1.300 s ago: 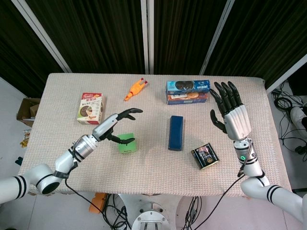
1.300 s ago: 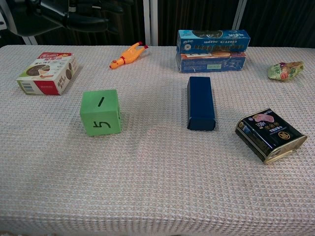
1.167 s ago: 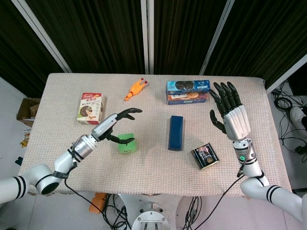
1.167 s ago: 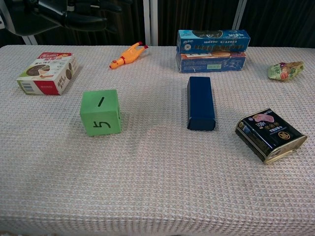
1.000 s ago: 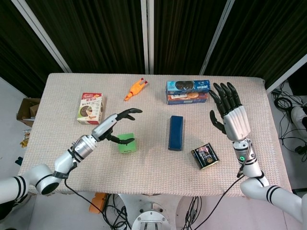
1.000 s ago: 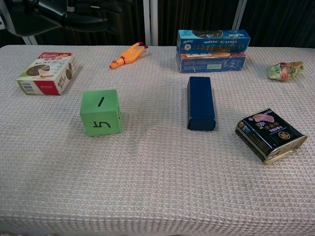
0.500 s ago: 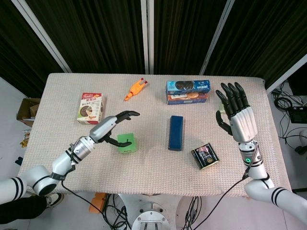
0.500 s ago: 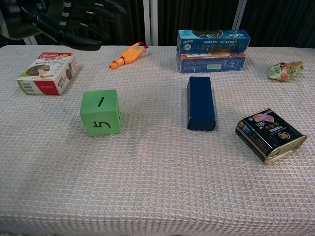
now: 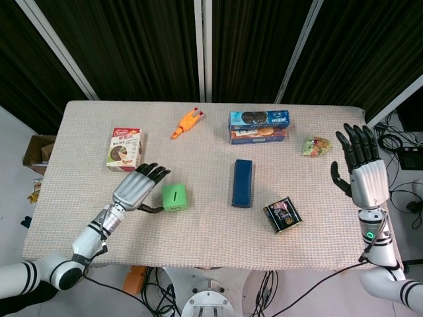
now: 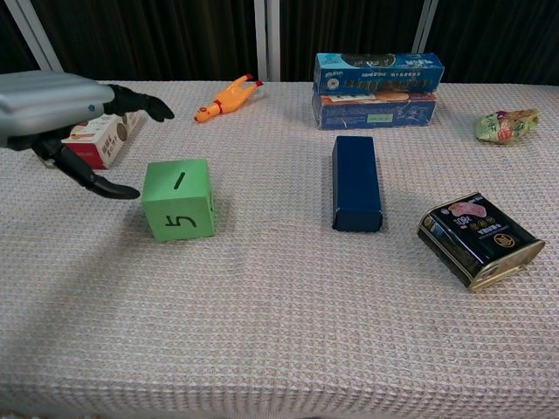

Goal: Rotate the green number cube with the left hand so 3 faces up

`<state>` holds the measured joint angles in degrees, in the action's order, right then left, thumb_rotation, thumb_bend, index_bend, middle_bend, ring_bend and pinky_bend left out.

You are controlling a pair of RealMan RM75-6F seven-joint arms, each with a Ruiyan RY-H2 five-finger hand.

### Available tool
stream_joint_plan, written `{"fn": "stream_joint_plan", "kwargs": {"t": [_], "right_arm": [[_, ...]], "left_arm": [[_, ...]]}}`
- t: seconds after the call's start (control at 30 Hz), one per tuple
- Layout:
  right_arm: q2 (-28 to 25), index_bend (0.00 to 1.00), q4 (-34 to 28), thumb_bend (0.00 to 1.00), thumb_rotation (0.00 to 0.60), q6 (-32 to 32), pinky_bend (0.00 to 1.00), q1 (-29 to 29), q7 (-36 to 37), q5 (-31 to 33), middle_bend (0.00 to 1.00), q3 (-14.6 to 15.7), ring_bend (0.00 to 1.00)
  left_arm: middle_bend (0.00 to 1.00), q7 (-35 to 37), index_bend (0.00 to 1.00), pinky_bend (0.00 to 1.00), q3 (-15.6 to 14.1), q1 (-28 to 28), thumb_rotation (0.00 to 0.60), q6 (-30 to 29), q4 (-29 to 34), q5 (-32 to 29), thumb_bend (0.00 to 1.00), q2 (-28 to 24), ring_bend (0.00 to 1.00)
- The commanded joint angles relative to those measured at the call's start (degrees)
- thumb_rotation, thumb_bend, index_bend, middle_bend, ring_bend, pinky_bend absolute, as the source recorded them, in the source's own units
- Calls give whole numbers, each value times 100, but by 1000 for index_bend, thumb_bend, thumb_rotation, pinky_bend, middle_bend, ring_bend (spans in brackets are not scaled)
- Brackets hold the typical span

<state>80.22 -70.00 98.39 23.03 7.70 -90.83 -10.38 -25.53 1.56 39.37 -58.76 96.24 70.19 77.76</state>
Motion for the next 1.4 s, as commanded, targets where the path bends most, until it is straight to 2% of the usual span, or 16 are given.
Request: {"fn": "stream_joint_plan", "kwargs": {"t": [0.03, 0.23, 0.43, 0.73, 0.83, 0.87, 1.0, 1.1, 1.27, 1.4], "right_arm": [[-182, 0, -136, 477, 600, -107, 0, -394, -120, 318, 0, 187, 0], [-214, 0, -5, 477, 600, -233, 0, -793, -69, 676, 0, 262, 0], [-109, 0, 313, 477, 600, -219, 0, -906, 100, 732, 0, 172, 0], [28, 0, 597, 477, 600, -306, 0, -948, 212, 712, 0, 104, 0], [50, 0, 670, 477, 600, -319, 0, -969, 268, 719, 0, 73, 0], [56, 0, 692, 477, 600, -329, 0, -974, 290, 725, 0, 64, 0], [91, 0, 803, 477, 600, -382, 0, -993, 373, 734, 0, 40, 0], [121, 0, 865, 477, 600, -398, 0, -1003, 414, 735, 0, 23, 0], [151, 0, 949, 477, 600, -435, 0, -1013, 449, 731, 0, -3, 0], [167, 0, 999, 477, 600, -462, 0, -1024, 467, 732, 0, -18, 0]], "left_arm": [[130, -500, 109, 178, -122, -127, 341, 22, 56, -534, 132, 351, 93], [118, -538, 107, 177, -125, -170, 290, -25, 0, -546, 132, 516, 86], [105, -480, 105, 177, 71, -187, 245, -228, -126, -495, 129, 768, 82], [105, -905, 105, 177, 245, -78, 237, -262, -233, -776, 127, 1051, 82], [139, -1107, 104, 177, 255, -44, 242, -300, -271, -850, 141, 1123, 82], [154, -1133, 104, 177, 265, -39, 251, -313, -265, -867, 147, 1147, 82], [243, -1217, 104, 176, 302, 12, 365, -297, -227, -917, 195, 1206, 81], [261, -1264, 104, 176, 320, 46, 420, -312, -221, -893, 208, 1257, 81], [269, -1400, 104, 176, 377, 108, 471, -365, -196, -907, 239, 1303, 81], [315, -1421, 107, 176, 396, 122, 592, -394, -43, -891, 287, 1237, 82]]}}
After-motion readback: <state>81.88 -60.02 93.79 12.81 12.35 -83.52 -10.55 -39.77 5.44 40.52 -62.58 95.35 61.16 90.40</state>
